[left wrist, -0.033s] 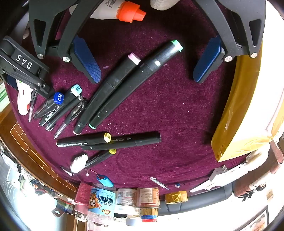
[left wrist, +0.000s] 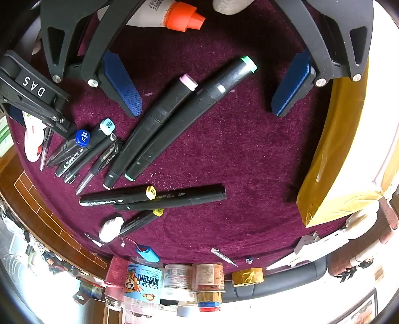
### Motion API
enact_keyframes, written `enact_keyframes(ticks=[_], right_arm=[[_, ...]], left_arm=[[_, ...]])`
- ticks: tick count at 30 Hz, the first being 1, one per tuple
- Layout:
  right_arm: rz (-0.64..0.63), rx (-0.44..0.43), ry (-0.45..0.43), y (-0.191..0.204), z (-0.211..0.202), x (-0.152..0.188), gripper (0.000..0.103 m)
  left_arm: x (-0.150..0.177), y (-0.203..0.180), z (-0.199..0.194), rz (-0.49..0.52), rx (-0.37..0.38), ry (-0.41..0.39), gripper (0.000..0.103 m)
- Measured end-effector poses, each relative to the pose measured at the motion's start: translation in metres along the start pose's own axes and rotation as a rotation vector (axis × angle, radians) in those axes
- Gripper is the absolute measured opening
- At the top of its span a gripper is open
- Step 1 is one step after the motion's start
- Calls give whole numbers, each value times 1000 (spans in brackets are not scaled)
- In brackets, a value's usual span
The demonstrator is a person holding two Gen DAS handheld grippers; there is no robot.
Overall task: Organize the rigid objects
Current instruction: 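Move the left tool over the green-capped black marker in the pile, then close the left tool on the green-capped marker and lift it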
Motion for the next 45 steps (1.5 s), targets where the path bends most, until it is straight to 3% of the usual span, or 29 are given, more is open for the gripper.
enact_keyframes(ticks=[7,12,16,25,28,32,34,35,36,37,39,42,45], right_arm=[[-17,-10,0,2,2,0,102],[-50,-98,47,-1,5,-7,102],[-68,-85,106,1,0,0,102],[-69,-94,107,0,-8,5,100],[-32,-123,51,-7,-29,5,96],[-38,-142,-124,-15,-56,-9,96],[-14,-160,-158,-17,-54,-19,96],[22,-176,-158,-20,-48,-25,96],[51,-194,-157,-22,-42,-29,92],[75,-212,-161,-22,-36,-31,88],[103,-203,-184,-28,-22,-29,79],[197,-251,-140,-39,-13,-28,72],[254,-279,-134,-47,-10,-28,72]], left_arm=[[0,-1,0,2,0,-1,103],[0,1,0,-6,0,8,103],[4,3,-6,47,57,73,103],[16,2,-22,62,45,53,103],[16,9,-26,37,101,50,103],[12,23,-44,-50,188,17,101],[8,25,-52,-51,226,-4,101],[5,24,-56,-30,225,-21,99],[2,22,-57,-14,223,-33,88],[-3,20,-58,13,223,-57,70],[-10,15,-54,64,224,-60,46],[-17,9,-35,87,286,18,43],[-29,0,-18,109,270,10,43]])
Point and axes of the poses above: each gripper's, at about its wrist camera, not at the fingertips, and z roughly the way its jaws point, y to its left, x to its underside, the point moved 4 cm from there along z, roughly the way its jaws point, and after that the axes turned 14 degrees about -y, right-handed, at the moved point
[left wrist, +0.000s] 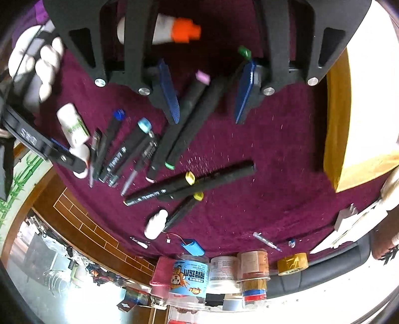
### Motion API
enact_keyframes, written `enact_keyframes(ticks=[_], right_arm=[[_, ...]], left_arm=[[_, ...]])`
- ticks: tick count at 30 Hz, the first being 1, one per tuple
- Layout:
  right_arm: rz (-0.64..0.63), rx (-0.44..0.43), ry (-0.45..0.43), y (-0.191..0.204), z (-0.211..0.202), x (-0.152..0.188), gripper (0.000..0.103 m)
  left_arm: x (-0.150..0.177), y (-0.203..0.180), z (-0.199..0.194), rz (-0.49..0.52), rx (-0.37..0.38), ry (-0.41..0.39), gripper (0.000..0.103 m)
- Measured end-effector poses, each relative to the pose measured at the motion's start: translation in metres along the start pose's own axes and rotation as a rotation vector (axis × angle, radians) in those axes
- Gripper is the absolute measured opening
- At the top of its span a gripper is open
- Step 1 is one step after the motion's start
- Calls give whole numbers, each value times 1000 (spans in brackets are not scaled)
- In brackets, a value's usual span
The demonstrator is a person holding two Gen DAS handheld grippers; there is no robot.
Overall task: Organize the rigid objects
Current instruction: 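Close the left tool on the green-capped marker and lift it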
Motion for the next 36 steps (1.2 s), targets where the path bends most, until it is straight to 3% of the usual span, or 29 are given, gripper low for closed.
enact_keyframes(ticks=[3,6,11,17,20,23,27,30,33,36], right_arm=[[23,-10,17,-4,2,3,72],[26,-24,13,-5,0,3,72],[37,-32,12,-6,-1,5,72],[60,-27,16,-7,-1,5,72],[57,-26,21,-7,-1,4,72],[57,-23,22,-7,0,4,72],[57,-20,25,-7,1,4,72],[54,-21,33,-6,1,6,72],[56,-18,38,-7,2,6,72],[58,-12,43,-8,3,6,72]], left_arm=[[-1,0,16,32,-18,28,42],[0,1,12,27,12,9,21],[7,-3,1,40,51,23,20],[8,16,0,-36,66,40,21],[13,6,4,19,59,67,21],[15,-7,11,119,0,71,21],[7,-8,21,122,-4,66,20],[8,-10,20,134,-12,31,11],[9,-3,12,24,49,22,11],[6,9,-11,-96,101,-43,12]])
Point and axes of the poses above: each gripper's, at about its wrist camera, not at the fingertips, and z roughly the way its jaws point, y to its left, x to its underside, the point moved 4 cm from there along z, roughly the way its jaws point, and after that the axes turned 14 degrees about -y, right-handed, at the moved point
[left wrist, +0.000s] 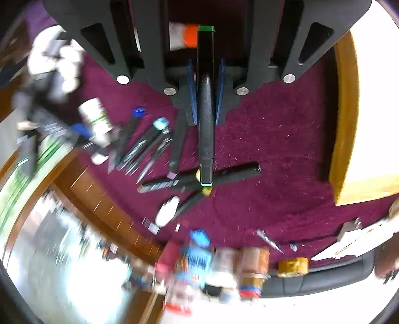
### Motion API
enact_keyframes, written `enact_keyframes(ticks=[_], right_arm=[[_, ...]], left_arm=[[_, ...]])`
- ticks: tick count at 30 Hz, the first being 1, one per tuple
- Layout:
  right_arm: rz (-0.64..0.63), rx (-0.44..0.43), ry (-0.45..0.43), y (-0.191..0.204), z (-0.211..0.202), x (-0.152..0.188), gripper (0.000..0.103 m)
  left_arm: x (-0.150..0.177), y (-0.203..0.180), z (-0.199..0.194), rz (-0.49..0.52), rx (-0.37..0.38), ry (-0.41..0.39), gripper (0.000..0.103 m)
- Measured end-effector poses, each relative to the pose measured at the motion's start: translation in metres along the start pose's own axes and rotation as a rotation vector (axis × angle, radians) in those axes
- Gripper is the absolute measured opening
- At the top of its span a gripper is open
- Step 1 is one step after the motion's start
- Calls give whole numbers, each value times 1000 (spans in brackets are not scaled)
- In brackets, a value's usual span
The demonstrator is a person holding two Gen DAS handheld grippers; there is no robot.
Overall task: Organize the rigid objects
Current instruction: 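Close the left tool on the green-capped marker and lift it, then carry the marker toward the yellow-rimmed tray with the left tool while the right tool grasps a pink-capped marker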
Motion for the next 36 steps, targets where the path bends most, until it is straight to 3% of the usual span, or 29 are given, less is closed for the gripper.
enact_keyframes(ticks=[7,11,15,16,18,23,28,30,36], right_arm=[[-69,58,-22,11,-19,-4,72],[-188,-63,-55,61,-59,-4,72],[-230,-210,104,110,-44,16,68],[-216,-241,166,120,-34,24,63],[-200,-259,261,132,-16,39,41],[-184,-162,363,144,17,70,37],[-191,-9,304,149,34,66,36],[-222,47,281,150,36,66,27],[-148,-10,273,136,25,58,14]], left_arm=[[-10,14,-82,-152,115,-176,12],[-11,26,-111,-159,110,-219,12],[-3,43,-126,-197,101,-239,12],[-1,45,-128,-210,104,-243,12],[4,52,-136,-221,105,-253,12],[11,61,-154,-190,77,-287,12],[19,75,-157,-205,78,-283,12],[23,81,-157,-213,75,-279,12],[28,105,-162,-265,57,-265,12]])
Point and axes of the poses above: each gripper's, at about its wrist camera, not at the fingertips, and z roughly the way its jaws point, y to its left, x to its underside, the point moved 4 cm from there along z, roughly the way its jaws point, and after that the axes turned 14 degrees about -y, right-handed, at the moved point
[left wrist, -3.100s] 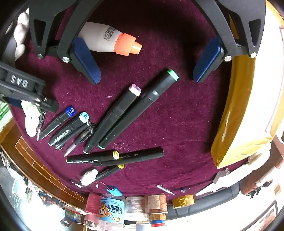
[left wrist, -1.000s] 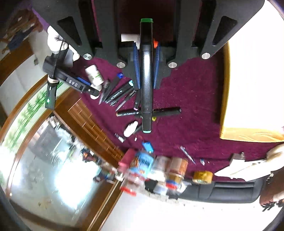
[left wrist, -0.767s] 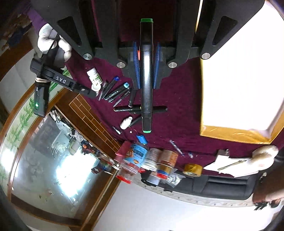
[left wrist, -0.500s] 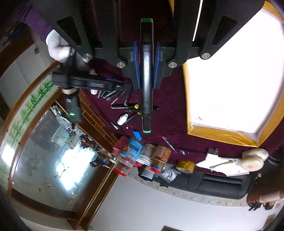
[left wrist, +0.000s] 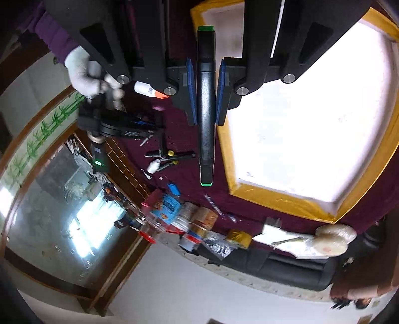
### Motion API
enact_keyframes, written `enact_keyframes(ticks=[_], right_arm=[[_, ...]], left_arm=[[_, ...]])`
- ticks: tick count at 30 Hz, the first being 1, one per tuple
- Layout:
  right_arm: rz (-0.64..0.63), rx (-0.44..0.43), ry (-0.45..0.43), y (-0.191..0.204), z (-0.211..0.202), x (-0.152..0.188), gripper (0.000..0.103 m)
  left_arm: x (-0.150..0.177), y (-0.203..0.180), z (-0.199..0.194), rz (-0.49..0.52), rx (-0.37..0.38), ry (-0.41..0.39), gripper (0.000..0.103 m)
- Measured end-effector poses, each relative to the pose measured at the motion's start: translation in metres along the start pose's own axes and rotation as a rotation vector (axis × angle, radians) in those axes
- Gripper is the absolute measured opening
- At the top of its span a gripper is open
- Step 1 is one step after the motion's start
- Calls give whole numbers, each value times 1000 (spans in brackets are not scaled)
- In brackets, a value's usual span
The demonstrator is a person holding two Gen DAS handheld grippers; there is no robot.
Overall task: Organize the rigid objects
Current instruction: 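Carry the marker toward the yellow-rimmed tray with the left tool while the right tool grasps a pink-capped marker, then lower both markers into the tray and open both tools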
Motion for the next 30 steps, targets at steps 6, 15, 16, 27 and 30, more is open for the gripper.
enact_keyframes(ticks=[6,15,16,27,30], right_arm=[[76,-155,11,4,-28,-3,13],[96,-424,116,89,-30,-3,14],[77,-431,128,102,-26,0,14],[-162,-291,169,188,36,22,14],[-198,-268,157,191,39,23,14]], left_arm=[[-6,23,0,-48,-47,10,12],[-18,48,43,-90,-119,118,12],[-19,52,49,-100,-122,130,12],[-14,97,125,-241,-140,229,10],[-16,99,124,-260,-139,219,18]])
Point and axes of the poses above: each gripper's, at about its wrist camera, not at the fingertips, and z roughly the way its jaws point, y to its left, x to its underside, the point moved 4 cm from there along z, roughly the way its jaws point, and after that the axes turned 14 degrees about -y, right-handed, at the moved point
